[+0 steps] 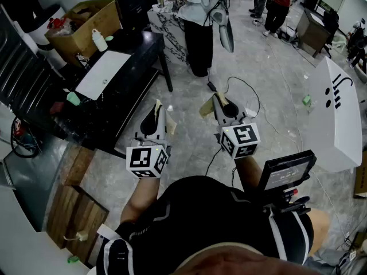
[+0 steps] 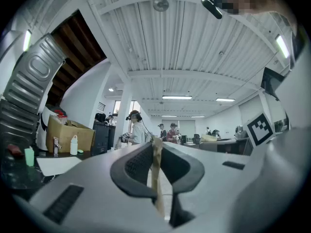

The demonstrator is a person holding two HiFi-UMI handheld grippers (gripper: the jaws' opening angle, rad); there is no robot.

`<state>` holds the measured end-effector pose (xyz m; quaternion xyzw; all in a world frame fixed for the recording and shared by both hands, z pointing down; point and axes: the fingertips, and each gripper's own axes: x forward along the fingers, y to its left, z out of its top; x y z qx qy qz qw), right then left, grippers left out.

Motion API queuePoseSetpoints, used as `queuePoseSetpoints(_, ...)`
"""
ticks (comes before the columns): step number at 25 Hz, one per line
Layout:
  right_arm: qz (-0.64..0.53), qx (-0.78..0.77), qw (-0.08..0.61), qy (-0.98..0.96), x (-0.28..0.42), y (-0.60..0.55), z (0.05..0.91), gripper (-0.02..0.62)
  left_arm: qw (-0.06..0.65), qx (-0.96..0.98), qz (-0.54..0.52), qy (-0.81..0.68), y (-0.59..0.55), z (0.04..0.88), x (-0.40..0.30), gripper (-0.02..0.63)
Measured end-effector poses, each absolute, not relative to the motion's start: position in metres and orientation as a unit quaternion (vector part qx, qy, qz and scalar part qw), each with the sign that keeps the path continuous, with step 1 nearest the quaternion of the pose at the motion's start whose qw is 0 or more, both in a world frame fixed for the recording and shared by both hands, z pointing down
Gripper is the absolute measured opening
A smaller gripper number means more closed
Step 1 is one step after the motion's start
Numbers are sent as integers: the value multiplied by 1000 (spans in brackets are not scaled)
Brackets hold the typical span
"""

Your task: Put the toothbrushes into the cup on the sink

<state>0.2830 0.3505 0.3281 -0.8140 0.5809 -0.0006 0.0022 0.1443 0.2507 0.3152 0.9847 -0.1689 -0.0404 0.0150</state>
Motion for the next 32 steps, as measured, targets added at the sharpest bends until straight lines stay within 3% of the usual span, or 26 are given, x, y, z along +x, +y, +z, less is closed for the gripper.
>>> queuePoseSetpoints(32, 17, -802, 20, 597, 255, 318, 312, 34, 11, 979, -46, -197, 221, 314, 108, 41)
